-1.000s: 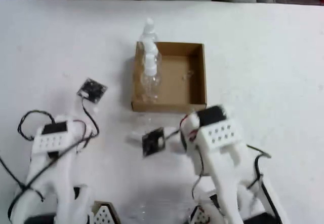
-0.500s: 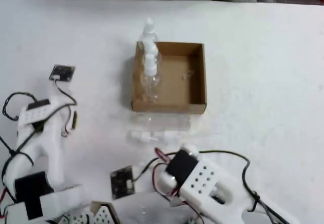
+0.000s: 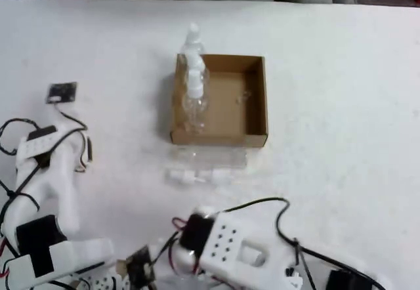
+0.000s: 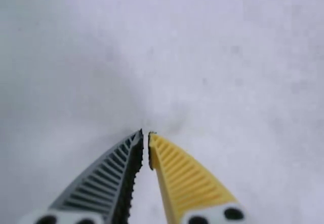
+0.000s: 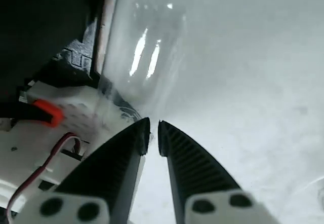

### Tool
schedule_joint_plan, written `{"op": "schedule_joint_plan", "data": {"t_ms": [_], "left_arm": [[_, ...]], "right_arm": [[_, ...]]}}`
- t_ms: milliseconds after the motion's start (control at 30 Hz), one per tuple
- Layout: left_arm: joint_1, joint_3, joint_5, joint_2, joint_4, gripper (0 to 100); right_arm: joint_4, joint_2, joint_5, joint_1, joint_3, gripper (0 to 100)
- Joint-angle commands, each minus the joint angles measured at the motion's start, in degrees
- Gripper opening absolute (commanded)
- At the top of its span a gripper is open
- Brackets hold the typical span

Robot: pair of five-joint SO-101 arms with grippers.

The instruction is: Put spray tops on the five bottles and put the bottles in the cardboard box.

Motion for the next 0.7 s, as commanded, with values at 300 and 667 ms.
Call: {"op": "schedule_joint_plan", "data": {"t_ms": [300, 667], "left_arm": [[-1.71, -3.87, 2.2, 0.22, -1.85, 3], [-1.71, -3.96, 2.2, 0.22, -1.85, 3]], "right_arm": [[-1.19, -7.43, -8.0, -13.14, -3.16, 1.7], [-12.35, 5.41, -12.04, -22.29, 0.7, 1.7]]}}
